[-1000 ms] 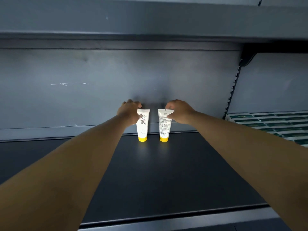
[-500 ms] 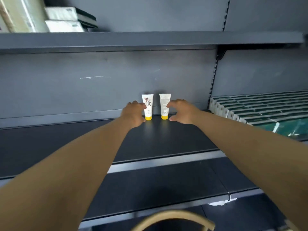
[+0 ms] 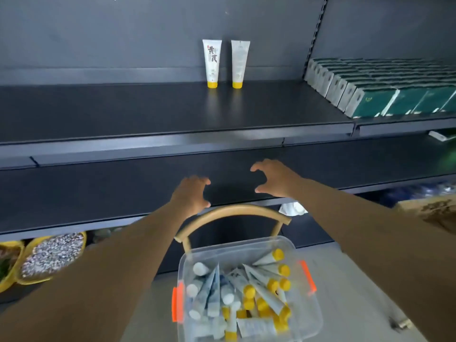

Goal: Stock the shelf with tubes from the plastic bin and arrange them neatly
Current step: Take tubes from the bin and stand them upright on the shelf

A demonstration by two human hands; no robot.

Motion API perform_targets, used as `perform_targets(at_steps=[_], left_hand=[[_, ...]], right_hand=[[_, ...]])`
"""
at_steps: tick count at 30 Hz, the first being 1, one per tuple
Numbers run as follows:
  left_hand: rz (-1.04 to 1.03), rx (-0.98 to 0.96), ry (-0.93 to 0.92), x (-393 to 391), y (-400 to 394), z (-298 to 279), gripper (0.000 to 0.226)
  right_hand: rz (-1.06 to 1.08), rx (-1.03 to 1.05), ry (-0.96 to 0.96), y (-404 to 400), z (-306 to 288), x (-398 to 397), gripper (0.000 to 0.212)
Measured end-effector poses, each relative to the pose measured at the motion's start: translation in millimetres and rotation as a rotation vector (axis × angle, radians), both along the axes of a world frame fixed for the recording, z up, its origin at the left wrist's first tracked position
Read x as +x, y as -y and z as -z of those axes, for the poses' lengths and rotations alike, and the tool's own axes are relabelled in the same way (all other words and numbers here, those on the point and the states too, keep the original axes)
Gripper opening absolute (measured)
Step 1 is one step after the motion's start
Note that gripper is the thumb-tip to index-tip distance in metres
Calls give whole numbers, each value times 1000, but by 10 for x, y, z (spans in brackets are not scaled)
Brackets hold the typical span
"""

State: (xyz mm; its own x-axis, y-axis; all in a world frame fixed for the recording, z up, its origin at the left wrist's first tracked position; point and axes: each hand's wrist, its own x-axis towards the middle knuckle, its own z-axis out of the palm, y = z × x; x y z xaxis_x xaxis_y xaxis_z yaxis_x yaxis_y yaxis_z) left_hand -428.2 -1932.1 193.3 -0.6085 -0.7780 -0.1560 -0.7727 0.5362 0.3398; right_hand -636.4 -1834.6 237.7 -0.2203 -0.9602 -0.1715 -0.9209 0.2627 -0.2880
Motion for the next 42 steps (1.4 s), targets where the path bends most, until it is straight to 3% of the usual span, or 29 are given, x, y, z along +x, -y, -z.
perform_targets(at_steps=[9,17,32,42], left_hand=[[22,172,135,182,-570,1458,61],[22,234,184,80,-833,2322,55],[76,268,241,-343,-780,3113,56],[108,521,314,-739,-686,3529,77]], right_hand=[[-2,217,12,-493,1331,-83,58],[-64,325,9,-645,2295,-186,60],[-148,494,171,-659,3347,-152,65],[-314,593,191,-519,3674,-221,62]])
